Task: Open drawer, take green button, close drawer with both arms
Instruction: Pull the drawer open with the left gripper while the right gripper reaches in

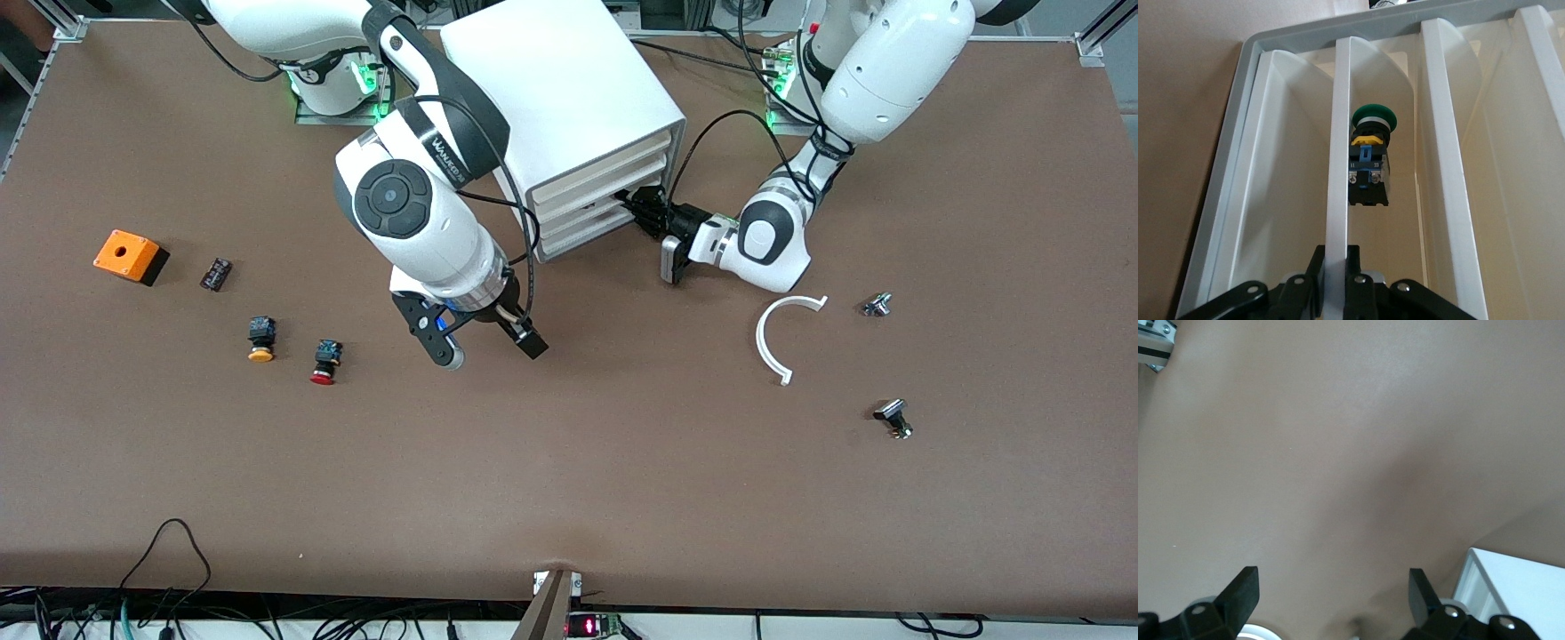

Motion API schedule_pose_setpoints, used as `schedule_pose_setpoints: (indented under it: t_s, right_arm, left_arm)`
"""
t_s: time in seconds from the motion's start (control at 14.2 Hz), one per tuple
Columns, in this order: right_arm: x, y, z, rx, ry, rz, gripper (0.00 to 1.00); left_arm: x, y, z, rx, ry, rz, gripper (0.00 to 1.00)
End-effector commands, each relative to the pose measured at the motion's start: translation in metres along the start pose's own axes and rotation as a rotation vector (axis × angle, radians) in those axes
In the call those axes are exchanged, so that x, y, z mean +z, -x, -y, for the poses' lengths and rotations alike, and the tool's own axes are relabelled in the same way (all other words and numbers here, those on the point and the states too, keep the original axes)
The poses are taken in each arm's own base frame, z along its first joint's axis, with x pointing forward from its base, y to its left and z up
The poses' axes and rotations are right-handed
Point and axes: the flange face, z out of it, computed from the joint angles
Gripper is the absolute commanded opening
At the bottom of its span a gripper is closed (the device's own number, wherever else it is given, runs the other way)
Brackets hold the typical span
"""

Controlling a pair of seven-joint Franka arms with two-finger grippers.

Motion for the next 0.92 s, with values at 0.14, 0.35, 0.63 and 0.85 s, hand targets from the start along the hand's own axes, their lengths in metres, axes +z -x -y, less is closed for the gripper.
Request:
schedule_pose_setpoints:
  t_s: [0.14, 0.35, 0.63, 0.85]
  right_arm:
    - [0.007, 0.025, 0.017, 0.054, -0.041, 0.012, 0.99]
    - [0.016, 0.037, 0.02, 0.085, -0.056, 0.017, 0.99]
    - [0.029, 0.068, 0.021, 0.098, -0.064, 0.026, 0.99]
    - [0.051, 0.106, 0.016, 0.098, -0.032, 0.007, 0.99]
  left_arm:
    - [-0.03, -0.031, -0.002, 0.039, -0.018, -0.08, 0.0]
    - [-0.056, -0.058, 0.003, 0.043, -0.04, -0.118, 0.0]
    - [-0.103, -0.08, 0.016, 0.089, -0.105, -0.128, 0.0]
    - [-0.13, -0.086, 0.018, 0.1, -0.127, -0.158, 0.0]
